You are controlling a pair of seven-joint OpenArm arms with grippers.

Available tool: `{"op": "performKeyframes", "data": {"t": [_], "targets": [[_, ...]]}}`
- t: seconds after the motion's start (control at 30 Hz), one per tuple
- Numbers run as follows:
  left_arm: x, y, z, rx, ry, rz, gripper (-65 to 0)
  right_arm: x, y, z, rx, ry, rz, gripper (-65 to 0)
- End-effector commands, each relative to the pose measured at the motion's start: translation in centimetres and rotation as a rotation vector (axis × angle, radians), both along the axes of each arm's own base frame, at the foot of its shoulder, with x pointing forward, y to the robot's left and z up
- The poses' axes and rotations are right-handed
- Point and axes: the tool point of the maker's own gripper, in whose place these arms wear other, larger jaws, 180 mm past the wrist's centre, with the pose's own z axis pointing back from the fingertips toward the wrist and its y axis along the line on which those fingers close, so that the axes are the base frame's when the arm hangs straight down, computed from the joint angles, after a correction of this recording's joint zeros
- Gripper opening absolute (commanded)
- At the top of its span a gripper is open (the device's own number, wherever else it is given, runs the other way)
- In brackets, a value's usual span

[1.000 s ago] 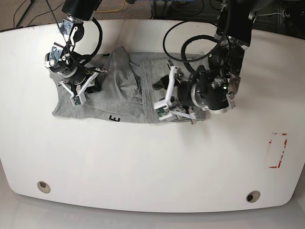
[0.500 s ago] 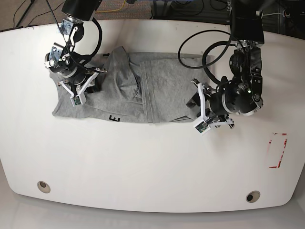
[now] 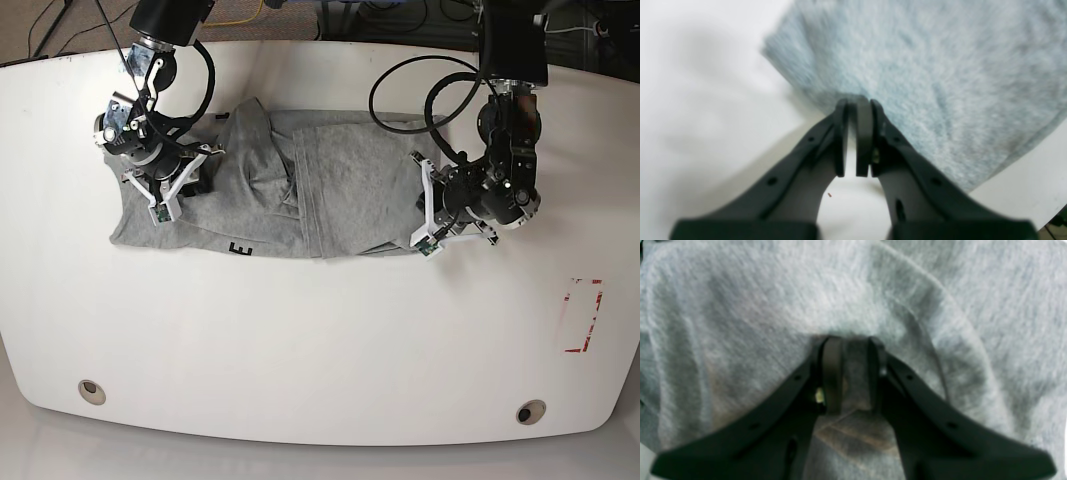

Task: Layout the t-shirt on the table in an organized manner, then fold the t-shirt properly
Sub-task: 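Grasp the shirt's middle fabric with the left gripper and fold it over, then lift the shirt end with the right gripper and fold it toward the left gripper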

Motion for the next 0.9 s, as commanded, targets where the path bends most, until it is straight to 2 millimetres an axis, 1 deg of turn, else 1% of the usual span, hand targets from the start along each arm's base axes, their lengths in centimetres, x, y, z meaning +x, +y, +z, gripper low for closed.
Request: {"op": "performKeyframes", "data": {"t": [0.0, 0.17, 0.23, 0.3, 0.33, 0.4, 0.43, 0.47, 0.5, 0.6, 0.67, 0.7, 0.8, 0.87], "targets": [[0.5, 0.2, 0.3, 0.002, -0.020, 0.004, -62.6, 0.7, -0.5, 1.0, -0.026, -0.024, 0.001, -52.5], [0.1, 0.2, -0.5, -0.001, -0.013, 0.001, -62.6, 1.3, -0.5, 2.6, -0.048, -0.065, 0.005, -51.8], [0.0, 0.2, -1.0, -0.006, 0.000, 0.004, -62.6, 1.5, -0.2, 3.5, -0.058, -0.080, 0.007, -51.7], [-0.4, 0.7, -1.8, 0.003, 0.029, 0.010, -62.6, 2.1, -0.4, 4.8, -0.087, -0.093, 0.010, -49.3], [-0.5, 1.2, -2.2, 0.012, 0.041, 0.013, -62.6, 2.2, -0.6, 5.4, -0.104, -0.093, 0.011, -47.2], [-0.6, 1.9, -2.8, 0.021, 0.063, 0.020, -62.6, 2.4, -1.0, 6.5, -0.137, -0.090, 0.010, -41.1], [-0.8, 2.3, -3.1, 0.027, 0.075, 0.023, -62.6, 2.6, -1.3, 7.4, -0.159, -0.096, 0.006, -36.6], [-0.9, 2.5, -3.2, 0.030, 0.079, 0.026, -62.6, 2.7, -1.4, 7.9, -0.170, -0.102, 0.005, -34.2], [-1.0, 2.8, -3.5, 0.036, 0.088, 0.028, -62.6, 2.9, -1.7, 9.0, -0.195, -0.113, 0.000, -29.2], [-1.0, 3.8, -3.4, 0.057, 0.087, 0.033, -62.6, 3.3, -2.1, 11.0, -0.239, -0.135, -0.008, -18.4], [-1.0, 4.4, -3.4, 0.069, 0.087, 0.035, -62.6, 3.6, -2.3, 12.1, -0.254, -0.145, -0.016, -12.5], [-1.0, 4.6, -3.4, 0.074, 0.087, 0.036, -62.6, 3.6, -2.3, 12.2, -0.251, -0.143, -0.021, -10.8], [-0.9, 5.1, -3.4, 0.085, 0.086, 0.035, -62.5, 3.9, -3.6, 13.1, -0.212, -0.155, -0.075, -7.1], [-1.0, 5.3, -3.4, 0.084, 0.079, 0.035, -62.5, 3.8, -5.2, 13.4, -0.156, -0.162, -0.138, -6.5]]}}
